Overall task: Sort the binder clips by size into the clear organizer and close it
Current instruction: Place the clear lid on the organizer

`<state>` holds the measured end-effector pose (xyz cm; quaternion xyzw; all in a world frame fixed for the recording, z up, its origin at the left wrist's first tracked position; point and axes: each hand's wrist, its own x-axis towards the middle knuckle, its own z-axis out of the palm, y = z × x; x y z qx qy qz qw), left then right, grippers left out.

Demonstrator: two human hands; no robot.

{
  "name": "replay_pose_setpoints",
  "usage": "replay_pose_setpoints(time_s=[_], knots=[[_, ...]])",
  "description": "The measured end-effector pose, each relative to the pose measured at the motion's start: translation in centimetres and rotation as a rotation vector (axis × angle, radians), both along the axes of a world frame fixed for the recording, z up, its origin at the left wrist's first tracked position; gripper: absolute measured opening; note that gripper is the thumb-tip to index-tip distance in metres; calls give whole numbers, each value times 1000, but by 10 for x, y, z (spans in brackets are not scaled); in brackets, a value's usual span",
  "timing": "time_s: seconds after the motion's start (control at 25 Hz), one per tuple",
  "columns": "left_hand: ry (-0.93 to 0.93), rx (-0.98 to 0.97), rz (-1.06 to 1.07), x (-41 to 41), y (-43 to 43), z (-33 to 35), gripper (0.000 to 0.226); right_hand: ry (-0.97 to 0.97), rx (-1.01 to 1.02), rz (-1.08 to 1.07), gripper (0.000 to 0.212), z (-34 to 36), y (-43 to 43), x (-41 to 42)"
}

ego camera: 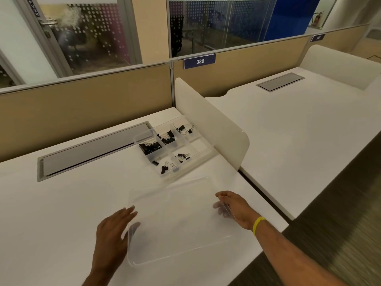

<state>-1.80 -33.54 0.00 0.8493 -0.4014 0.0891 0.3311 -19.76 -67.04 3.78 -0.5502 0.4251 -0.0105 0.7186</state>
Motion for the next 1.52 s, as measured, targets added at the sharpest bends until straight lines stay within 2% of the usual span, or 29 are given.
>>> replay_pose_setpoints(time_s=[0.16,0.28,0.36,0.48,0.56,0.76,0.88,1.08,1.24,1.4,1.52], knots=[[116,-240,82,9,-11,39,43,-192,233,23,32,12,-4,3],[287,-312,258,10,-22,62,21,-341,261,-25,33,19,-4,12],[452,-366,304,12,-25,69,11,-348,142,-36,30,22,-3,21],[656,-475,310,15,-33,74,15,-270,-213,-22,25,21,-4,31],[800,-589,362,16,-39,71,18,-236,-364,12,19,22,-1,36],[1231,-737,539,16,-43,61,22,-226,-370,2,22,20,-1,48],[1379,-819,603,17,-50,54,23,-236,-319,47,23,19,-5,59],[1369,-862,609,28,-74,53,20,-168,-419,-4,16,12,-25,84],[1165,-755,548,38,-107,51,14,-183,-578,-58,12,14,-56,116],[1046,-669,515,62,-151,48,24,-160,-733,-62,24,21,-102,162],[921,-597,513,80,-178,49,37,-147,-717,1,28,23,-129,194]])
